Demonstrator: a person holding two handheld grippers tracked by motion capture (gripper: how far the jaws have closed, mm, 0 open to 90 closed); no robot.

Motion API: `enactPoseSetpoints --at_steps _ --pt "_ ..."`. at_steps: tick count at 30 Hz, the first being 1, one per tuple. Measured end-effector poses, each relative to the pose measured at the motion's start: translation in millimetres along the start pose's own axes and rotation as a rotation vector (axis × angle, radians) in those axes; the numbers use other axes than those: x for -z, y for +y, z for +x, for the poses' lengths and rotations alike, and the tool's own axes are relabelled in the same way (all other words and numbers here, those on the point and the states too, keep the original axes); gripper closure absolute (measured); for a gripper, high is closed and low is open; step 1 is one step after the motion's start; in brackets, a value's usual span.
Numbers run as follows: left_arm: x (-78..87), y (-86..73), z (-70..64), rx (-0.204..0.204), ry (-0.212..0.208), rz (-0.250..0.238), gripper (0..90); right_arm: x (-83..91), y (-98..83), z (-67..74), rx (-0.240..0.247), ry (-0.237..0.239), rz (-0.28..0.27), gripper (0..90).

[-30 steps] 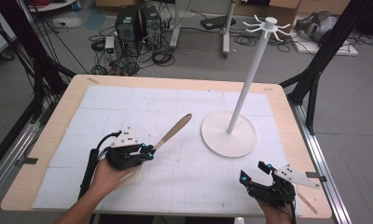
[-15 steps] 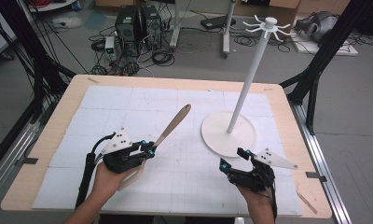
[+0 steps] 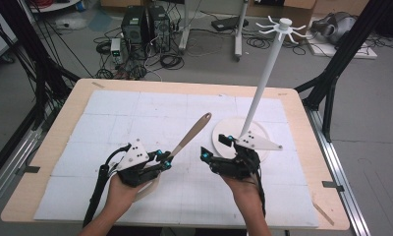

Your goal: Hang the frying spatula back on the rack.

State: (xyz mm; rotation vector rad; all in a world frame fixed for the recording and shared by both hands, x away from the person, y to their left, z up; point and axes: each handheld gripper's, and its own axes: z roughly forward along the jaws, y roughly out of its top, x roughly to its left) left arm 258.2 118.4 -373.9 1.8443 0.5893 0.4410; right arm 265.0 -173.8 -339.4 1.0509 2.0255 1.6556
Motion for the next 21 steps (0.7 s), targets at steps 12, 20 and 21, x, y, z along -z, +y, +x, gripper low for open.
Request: enactPoseSetpoints --at_steps 12,20,21 --pt "-12.2 5.6 -13.7 -0.016 -0.025 0.002 77.7 -13.3 22.3 -3.1 -0.059 0.019 -0.038 34.8" --pt "-16.3 8.8 -19.8 -0.029 -0.028 0.003 77.7 -9.4 23.0 -9.2 -0.117 0.046 -0.071 44.6" --pt "-16.3 8.8 -19.8 -0.029 -0.028 0.003 77.7 -9.2 23.2 -9.5 -0.128 0.046 -0.074 47.3"
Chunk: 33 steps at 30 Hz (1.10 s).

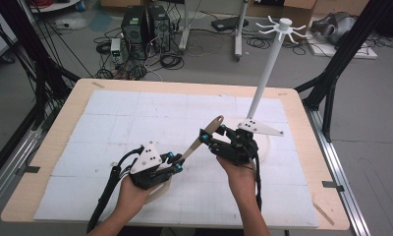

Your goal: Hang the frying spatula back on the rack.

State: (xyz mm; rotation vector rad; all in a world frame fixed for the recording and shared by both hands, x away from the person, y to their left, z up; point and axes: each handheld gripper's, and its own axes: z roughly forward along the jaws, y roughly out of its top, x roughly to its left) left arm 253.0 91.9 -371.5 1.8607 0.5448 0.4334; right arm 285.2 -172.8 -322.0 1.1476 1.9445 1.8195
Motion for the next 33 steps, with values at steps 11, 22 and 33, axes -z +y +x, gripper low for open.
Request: enactPoseSetpoints --at_steps 11,22,33 --pt "1.3 2.0 -2.8 -0.002 -0.012 -0.023 77.7 6.6 2.4 -1.0 -0.026 0.028 -0.057 62.8" --pt "1.0 3.7 -4.5 0.018 -0.022 -0.061 77.2 7.3 14.4 11.7 0.016 0.101 -0.077 68.5" --pt "17.6 5.4 13.0 0.066 -0.095 -0.101 65.2 10.3 33.7 28.4 0.154 0.154 -0.05 73.3"
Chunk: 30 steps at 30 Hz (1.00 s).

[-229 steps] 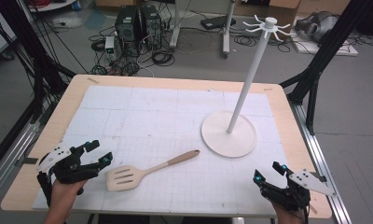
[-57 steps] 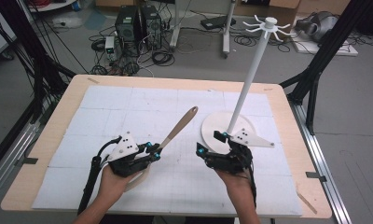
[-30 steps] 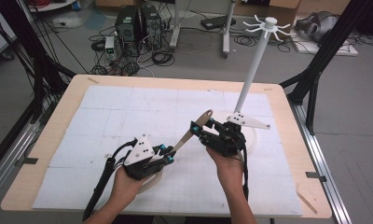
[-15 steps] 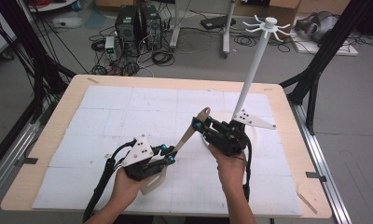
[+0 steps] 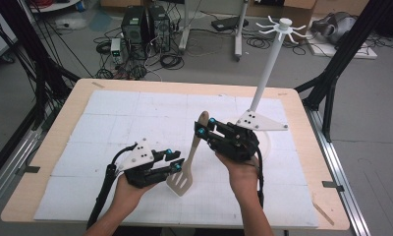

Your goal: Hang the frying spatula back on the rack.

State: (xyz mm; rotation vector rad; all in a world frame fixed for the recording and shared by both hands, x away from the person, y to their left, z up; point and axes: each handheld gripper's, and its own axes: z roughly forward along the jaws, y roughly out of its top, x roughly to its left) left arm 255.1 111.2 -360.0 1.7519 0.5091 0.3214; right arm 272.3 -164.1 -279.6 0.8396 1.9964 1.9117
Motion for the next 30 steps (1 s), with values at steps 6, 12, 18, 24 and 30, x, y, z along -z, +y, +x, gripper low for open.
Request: enactPoseSetpoints --at_steps 6,12,18,24,30 --pt "27.6 -3.2 17.0 0.045 0.03 -0.05 48.8 11.7 9.1 -10.4 -0.007 0.018 -0.01 73.2" --pt "54.5 -14.5 33.8 0.086 0.075 -0.062 42.5 21.9 25.7 -21.6 -0.009 0.003 -0.012 73.2" --pt "69.2 -23.5 42.8 0.092 0.109 -0.067 32.0 24.7 51.0 -30.7 0.027 -0.024 0.006 73.2" --pt "73.7 -30.1 45.6 0.093 0.121 -0.069 21.3 23.6 78.8 -39.4 0.053 -0.057 0.019 73.2" --pt "75.7 -33.1 46.8 0.096 0.123 -0.071 22.5 24.4 105.4 -48.7 0.073 -0.102 0.02 73.2"
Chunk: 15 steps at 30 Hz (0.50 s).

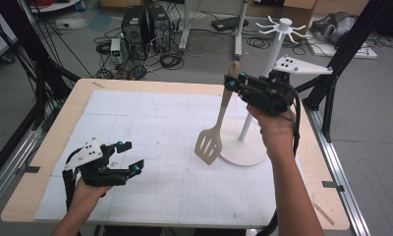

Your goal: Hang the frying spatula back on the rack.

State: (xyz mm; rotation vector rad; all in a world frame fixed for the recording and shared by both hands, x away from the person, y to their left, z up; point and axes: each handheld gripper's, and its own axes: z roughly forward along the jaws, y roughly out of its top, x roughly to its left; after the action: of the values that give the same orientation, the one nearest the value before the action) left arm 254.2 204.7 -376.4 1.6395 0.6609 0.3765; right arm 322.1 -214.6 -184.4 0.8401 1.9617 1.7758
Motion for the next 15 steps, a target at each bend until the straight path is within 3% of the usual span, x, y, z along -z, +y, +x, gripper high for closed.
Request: enactPoseSetpoints --at_steps 7,15 --pt "0.6 0.3 0.7 0.001 0.004 -0.002 22.9 1.6 22.7 -17.8 -0.027 -0.058 -0.023 73.2" --pt "0.7 0.5 0.1 0.003 0.004 0.0 23.6 1.8 32.9 -28.6 -0.051 -0.095 -0.038 73.2"
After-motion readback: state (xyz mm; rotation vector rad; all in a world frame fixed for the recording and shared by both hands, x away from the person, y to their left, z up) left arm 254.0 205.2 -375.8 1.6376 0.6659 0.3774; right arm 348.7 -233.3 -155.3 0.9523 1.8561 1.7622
